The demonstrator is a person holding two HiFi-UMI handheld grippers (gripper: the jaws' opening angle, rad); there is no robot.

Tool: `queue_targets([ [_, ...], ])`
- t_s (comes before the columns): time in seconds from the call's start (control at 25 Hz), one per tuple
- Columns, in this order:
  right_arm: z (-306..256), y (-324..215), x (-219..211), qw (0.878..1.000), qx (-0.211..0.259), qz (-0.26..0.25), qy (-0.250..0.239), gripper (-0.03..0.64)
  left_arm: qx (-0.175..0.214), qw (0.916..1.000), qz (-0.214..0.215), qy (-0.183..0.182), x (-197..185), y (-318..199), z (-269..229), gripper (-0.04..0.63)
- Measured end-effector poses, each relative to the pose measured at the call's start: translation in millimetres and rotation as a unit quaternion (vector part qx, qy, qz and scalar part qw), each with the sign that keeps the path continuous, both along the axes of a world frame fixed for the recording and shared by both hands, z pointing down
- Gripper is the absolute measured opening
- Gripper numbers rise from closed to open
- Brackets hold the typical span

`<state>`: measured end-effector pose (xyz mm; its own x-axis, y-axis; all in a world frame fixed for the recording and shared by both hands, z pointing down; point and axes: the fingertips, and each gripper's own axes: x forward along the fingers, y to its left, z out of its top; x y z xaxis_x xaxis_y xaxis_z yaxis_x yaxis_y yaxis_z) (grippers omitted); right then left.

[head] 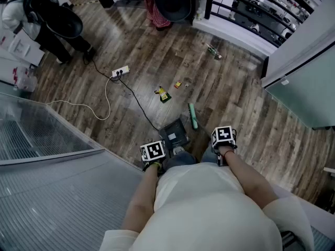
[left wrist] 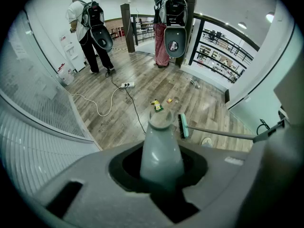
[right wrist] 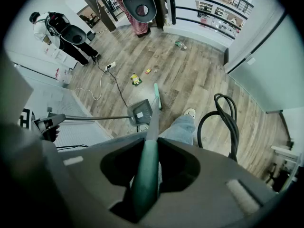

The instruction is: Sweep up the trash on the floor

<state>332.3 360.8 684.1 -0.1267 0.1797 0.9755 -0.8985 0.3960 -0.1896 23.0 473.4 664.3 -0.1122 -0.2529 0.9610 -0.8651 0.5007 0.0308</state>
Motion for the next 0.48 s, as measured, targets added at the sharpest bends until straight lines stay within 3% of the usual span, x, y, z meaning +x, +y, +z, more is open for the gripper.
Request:
queue_targets([
  [0.2, -0.3, -4.6, -4.8, 1.0, 0.001, 0.0, -0.001, 0.098, -0.003, 0.9999, 0.007, -0.015, -7.8, -5.3, -6.2, 0.094],
  [0.32, 0.6, -1.9, -4.9, 1.0, 0.0, -0.005, 0.0, 0.098, -0.002, 1.0, 0.008, -0.004, -1.3, -3.0, -4.6, 0.095],
  [0.48, 7.3, 3.1, -1.4, 0.999, 0.009, -0.035, 0.012, 0.098, 0.006, 0.9998, 0.013, -0.013, 3.5, -0.2, -2.2, 0.095],
])
